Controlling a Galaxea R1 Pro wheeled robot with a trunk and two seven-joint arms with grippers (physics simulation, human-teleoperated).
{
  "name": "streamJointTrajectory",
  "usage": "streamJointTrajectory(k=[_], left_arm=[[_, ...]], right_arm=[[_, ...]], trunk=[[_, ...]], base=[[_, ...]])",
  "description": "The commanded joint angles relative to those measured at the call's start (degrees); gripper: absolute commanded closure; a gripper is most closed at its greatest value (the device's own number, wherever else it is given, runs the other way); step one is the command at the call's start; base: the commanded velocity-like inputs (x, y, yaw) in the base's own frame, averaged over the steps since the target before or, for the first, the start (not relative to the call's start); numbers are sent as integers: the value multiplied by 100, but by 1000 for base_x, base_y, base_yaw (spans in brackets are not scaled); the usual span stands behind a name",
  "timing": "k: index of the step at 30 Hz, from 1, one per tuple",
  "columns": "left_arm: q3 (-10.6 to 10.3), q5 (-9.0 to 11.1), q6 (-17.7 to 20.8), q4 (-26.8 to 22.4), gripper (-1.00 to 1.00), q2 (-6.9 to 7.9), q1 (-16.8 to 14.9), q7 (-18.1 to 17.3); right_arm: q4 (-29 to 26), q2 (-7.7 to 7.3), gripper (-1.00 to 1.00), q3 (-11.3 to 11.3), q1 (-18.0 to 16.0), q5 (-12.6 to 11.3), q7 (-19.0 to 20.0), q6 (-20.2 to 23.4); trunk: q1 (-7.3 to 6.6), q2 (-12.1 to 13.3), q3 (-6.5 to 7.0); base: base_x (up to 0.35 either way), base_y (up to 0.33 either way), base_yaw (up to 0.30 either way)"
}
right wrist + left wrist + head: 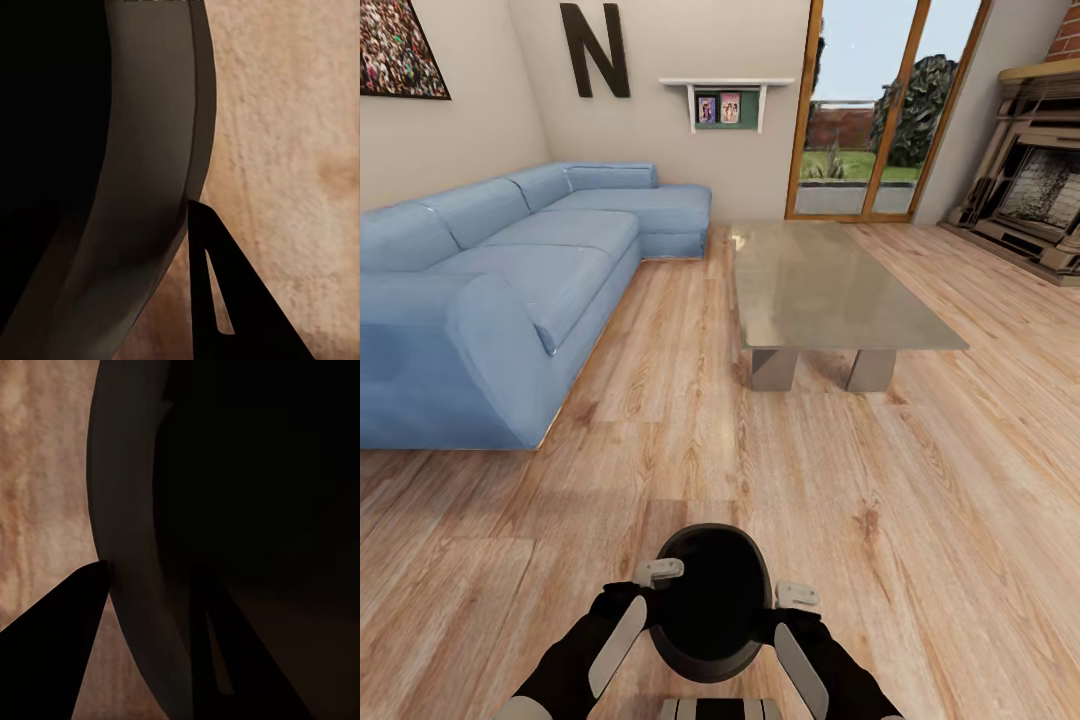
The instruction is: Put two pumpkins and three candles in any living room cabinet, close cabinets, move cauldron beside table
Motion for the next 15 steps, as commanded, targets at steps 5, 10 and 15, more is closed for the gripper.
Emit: streamJointTrajectory(k=[5,10,15], left_arm=[[9,195,-24,-41,100,-41,-4,54],[9,195,-27,-41,100,-41,-4,54],[9,195,-27,-41,100,-41,-4,54]], right_arm=[[-3,-2,100,-134,2,11,-133,57],[-3,-2,100,-132,2,7,-137,53],[-3,-2,100,-131,2,6,-134,50]], trunk=[[0,-2,-6],[-8,2,61],[-18,8,150]], base=[[0,0,0],[0,0,0],[0,0,0]])
